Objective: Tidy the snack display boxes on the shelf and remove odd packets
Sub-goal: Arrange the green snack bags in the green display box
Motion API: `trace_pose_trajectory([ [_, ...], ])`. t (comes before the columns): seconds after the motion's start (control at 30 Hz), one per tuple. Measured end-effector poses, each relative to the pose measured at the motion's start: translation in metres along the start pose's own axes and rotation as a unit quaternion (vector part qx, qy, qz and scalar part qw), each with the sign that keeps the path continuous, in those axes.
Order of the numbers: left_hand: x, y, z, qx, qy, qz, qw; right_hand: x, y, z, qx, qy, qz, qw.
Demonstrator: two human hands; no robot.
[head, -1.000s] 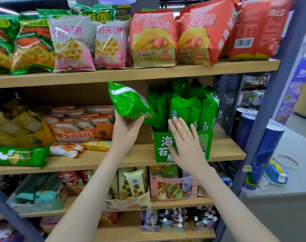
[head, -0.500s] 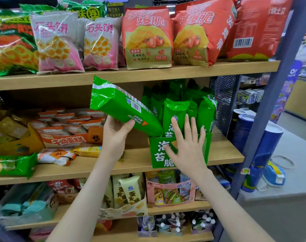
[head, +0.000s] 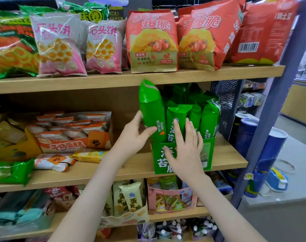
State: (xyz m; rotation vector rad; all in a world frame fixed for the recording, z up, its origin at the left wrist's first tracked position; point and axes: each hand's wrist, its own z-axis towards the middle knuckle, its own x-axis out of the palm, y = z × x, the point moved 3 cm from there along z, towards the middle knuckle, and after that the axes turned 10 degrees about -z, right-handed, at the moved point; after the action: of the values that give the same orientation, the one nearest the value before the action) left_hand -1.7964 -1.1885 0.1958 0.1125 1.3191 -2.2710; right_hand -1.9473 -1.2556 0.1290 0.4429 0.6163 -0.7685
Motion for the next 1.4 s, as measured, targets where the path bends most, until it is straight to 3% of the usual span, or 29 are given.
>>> trace_pose_trajectory([
  [0.1, 0.015, 0.003, 0.005, -0.017, 0.065, 0.096, 0.993, -0.004, 0.001, 0.001, 0.003, -0.016, 0.035, 0.999],
  [0.17, 0.024, 0.01, 0.004, -0.029, 0.067, 0.164, 0.984, -0.009, -0.001, 0.002, 0.011, -0.023, 0.067, 0.997],
  [0.43, 0.033, 0.02, -0.008, -0.009, 0.041, 0.21, 0.977, -0.028, 0.015, -0.002, 0.01, -0.017, 0.18, 0.983],
  [0.57, 0.038, 0.014, -0.02, 0.056, 0.072, 0.334, 0.938, -0.035, 0.017, -0.005, 0.01, -0.011, 0.209, 0.978],
  [0.67, 0.027, 0.017, -0.032, 0.083, 0.11, 0.271, 0.953, -0.036, 0.009, -0.006, 0.001, -0.016, 0.208, 0.978],
  [0.87, 0.017, 0.045, -0.036, 0.203, 0.004, 0.328, 0.923, -0.035, 0.017, -0.013, -0.03, -0.002, 0.153, 0.988],
  [1.03, 0.023, 0.028, -0.031, 0.271, -0.063, 0.392, 0.877, -0.022, 0.017, -0.013, -0.039, -0.004, 0.021, 0.999],
  [1.23, 0.057, 0.008, -0.037, 0.297, -0.057, 0.387, 0.871, -0.024, -0.034, -0.009, -0.073, 0.029, 0.13, 0.988],
  [1.4, 0.062, 0.032, -0.026, 0.217, -0.077, 0.42, 0.878, -0.016, -0.075, 0.001, -0.032, 0.096, 0.195, 0.976],
])
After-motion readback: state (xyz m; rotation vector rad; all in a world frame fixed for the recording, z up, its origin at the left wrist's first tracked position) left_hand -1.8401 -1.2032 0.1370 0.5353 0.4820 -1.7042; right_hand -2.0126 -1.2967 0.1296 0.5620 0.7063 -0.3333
